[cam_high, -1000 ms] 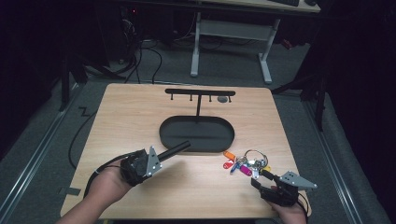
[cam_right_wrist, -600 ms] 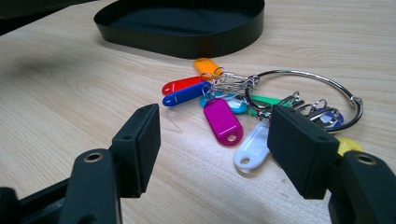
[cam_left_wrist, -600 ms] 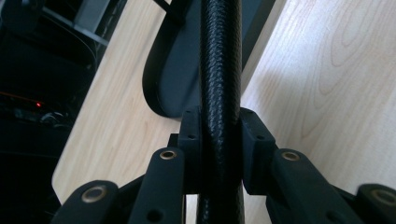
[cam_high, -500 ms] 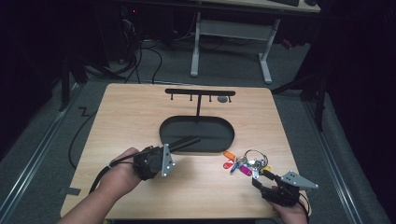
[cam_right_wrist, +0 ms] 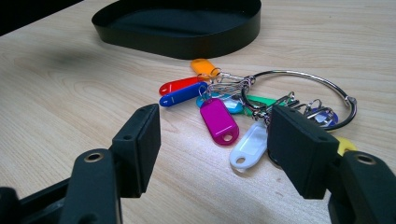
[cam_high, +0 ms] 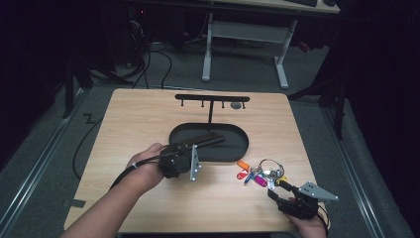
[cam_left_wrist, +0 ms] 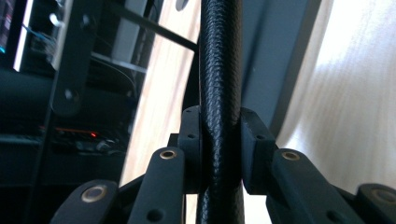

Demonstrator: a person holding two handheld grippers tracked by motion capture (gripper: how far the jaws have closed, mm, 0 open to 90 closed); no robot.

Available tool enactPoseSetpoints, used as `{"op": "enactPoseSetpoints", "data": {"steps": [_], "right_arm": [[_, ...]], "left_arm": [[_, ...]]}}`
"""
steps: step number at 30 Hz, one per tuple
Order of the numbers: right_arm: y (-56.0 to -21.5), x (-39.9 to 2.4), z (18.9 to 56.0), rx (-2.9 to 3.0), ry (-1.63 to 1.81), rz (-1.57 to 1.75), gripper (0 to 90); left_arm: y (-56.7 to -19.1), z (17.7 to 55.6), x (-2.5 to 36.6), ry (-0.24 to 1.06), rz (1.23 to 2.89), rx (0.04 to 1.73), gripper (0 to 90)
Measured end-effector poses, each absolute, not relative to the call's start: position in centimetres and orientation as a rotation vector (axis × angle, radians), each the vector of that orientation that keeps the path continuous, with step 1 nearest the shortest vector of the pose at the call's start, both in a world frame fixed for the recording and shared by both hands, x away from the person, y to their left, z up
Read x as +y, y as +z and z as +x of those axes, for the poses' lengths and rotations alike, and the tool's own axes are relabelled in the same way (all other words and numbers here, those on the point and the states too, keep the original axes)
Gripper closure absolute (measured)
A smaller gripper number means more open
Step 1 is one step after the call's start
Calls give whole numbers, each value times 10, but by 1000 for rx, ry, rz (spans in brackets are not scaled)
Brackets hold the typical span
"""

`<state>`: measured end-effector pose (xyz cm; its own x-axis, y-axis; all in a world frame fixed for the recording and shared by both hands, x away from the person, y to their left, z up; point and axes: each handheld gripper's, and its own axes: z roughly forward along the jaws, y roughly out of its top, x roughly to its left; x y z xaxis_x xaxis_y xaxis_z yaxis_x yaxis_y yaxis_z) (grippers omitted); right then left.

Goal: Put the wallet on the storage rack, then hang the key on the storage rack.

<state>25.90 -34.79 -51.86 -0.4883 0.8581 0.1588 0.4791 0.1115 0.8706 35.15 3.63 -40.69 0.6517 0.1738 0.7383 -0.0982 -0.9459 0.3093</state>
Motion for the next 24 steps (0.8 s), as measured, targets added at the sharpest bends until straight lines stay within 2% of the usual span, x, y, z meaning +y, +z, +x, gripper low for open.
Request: {"op": "enactPoseSetpoints", "data": {"steps": [9,24], "right_arm": [[-519,-349,259,2006,1337,1304,353],[-519,-350,259,2007,1335,1307,354]], "left_arm": [[-419,361,21,1212,2549,-39,738],[-440,393,-3,1160,2531,-119,738]]}}
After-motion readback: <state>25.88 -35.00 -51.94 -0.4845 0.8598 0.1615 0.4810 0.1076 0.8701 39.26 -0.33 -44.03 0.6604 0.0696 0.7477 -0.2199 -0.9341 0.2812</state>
